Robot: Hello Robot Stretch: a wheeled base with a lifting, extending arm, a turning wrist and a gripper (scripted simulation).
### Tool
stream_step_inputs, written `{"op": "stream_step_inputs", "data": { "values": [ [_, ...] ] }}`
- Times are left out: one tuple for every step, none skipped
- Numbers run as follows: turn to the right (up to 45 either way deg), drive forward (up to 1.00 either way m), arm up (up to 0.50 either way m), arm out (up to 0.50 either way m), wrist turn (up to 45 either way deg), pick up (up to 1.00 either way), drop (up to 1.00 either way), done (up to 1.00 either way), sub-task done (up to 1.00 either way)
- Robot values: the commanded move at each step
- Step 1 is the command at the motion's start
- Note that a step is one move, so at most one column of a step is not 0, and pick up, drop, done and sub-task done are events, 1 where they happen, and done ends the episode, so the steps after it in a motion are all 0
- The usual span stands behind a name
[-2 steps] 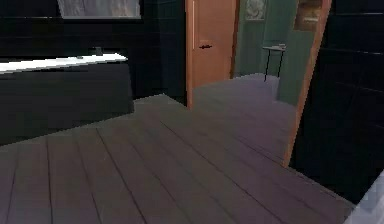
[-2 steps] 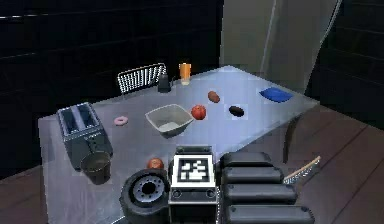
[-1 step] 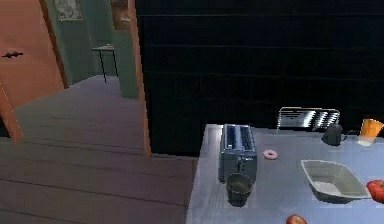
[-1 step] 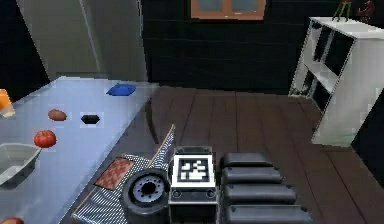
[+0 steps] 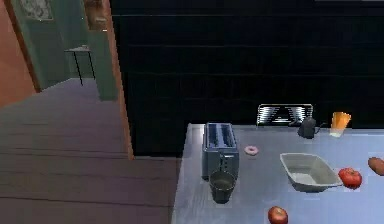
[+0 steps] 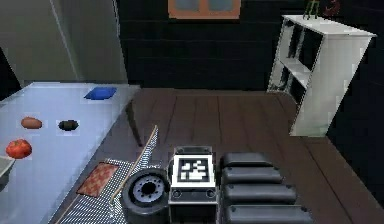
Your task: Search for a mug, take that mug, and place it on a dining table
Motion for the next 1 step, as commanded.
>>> {"op": "stream_step_inputs", "data": {
  "values": [
    [-39.0,0.00,0.00,0.00,0.0,0.00,0.00,0.00,0.00]
  ]
}}
